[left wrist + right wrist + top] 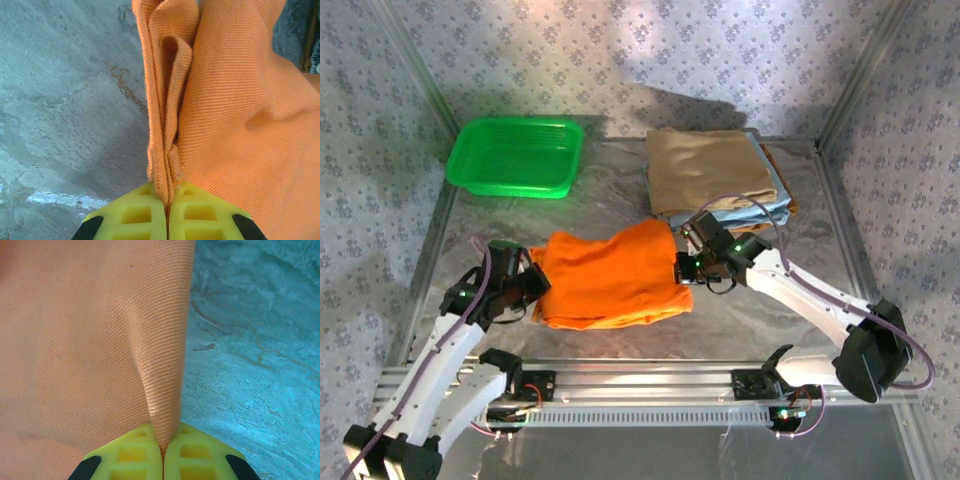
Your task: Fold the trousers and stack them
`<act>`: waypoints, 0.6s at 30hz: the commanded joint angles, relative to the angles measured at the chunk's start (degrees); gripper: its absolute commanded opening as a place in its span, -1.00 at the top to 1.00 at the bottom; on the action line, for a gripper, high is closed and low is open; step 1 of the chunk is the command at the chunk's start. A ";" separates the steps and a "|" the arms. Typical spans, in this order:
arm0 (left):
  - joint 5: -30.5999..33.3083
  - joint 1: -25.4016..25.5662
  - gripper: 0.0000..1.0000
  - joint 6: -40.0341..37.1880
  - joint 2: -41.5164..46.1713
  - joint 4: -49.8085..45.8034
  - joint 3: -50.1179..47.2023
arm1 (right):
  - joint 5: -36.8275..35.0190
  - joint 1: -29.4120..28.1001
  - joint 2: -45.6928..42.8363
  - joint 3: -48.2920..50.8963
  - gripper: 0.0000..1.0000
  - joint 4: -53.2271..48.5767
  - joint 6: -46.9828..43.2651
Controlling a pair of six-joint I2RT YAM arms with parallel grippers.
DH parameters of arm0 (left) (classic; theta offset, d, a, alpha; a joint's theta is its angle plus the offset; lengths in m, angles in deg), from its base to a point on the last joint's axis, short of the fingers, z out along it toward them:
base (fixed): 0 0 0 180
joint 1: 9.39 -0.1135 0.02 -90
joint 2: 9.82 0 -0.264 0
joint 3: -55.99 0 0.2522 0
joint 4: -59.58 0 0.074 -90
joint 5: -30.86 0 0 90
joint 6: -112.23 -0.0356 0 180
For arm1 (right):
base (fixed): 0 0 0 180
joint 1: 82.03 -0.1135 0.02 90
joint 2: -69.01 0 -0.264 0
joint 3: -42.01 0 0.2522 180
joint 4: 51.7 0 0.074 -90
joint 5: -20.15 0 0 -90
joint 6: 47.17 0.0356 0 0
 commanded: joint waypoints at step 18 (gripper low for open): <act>10.03 16.59 1.00 -9.77 -31.96 13.08 42.48 | -4.36 25.05 7.02 -30.21 1.00 -6.85 -9.21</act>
